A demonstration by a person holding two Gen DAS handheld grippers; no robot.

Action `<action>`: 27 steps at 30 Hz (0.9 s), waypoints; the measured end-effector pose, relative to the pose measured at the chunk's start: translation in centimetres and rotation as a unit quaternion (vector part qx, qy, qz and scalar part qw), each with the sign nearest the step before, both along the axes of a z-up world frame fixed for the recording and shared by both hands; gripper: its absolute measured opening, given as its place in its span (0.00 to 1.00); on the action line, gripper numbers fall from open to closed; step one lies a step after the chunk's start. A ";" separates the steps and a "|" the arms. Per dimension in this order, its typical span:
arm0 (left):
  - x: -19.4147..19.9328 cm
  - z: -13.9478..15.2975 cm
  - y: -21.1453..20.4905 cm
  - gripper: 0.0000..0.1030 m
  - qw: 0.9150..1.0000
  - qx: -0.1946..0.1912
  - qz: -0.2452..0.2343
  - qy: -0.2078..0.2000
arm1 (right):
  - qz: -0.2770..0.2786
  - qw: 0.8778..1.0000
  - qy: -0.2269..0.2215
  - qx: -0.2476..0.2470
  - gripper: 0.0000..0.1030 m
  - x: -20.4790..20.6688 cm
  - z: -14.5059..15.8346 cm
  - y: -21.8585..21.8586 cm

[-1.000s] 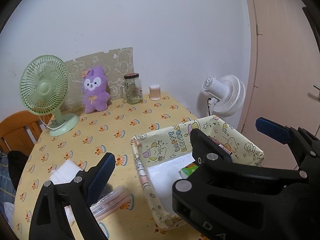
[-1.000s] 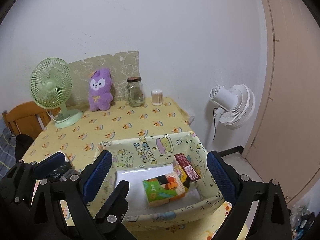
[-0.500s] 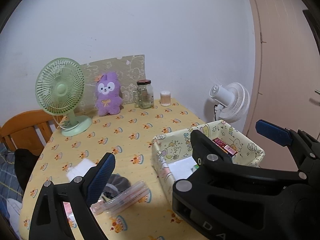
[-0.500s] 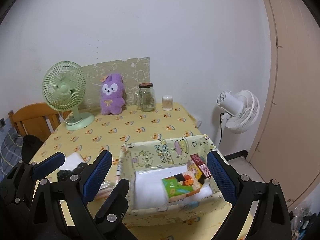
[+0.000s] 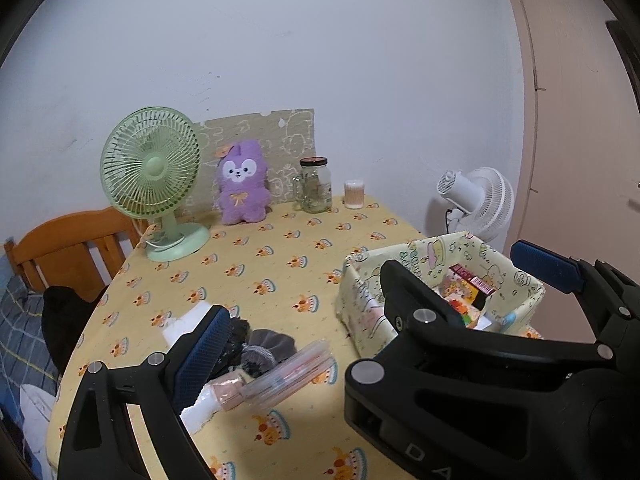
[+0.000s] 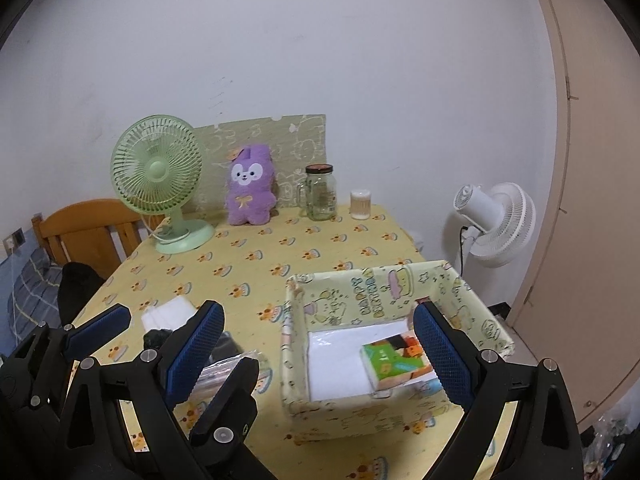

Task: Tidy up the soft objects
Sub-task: 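Withdraw both tools from the box back toward the remaining items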

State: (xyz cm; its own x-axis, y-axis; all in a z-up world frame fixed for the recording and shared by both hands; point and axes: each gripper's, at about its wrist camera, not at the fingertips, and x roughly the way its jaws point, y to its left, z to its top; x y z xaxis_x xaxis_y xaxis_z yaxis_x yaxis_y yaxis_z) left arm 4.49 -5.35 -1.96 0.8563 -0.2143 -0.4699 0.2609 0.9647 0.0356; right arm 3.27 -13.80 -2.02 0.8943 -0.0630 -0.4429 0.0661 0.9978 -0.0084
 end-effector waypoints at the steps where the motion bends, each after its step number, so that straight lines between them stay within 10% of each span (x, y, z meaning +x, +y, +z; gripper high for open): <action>1: 0.0 -0.1 0.2 0.93 1.000 0.001 0.002 -0.001 | 0.003 1.000 -0.001 -0.001 0.94 -0.1 -0.1 0.2; 27: -0.8 -5.0 5.9 0.92 0.998 0.013 0.060 0.031 | 0.064 0.997 0.037 0.036 0.94 0.5 -5.7 5.7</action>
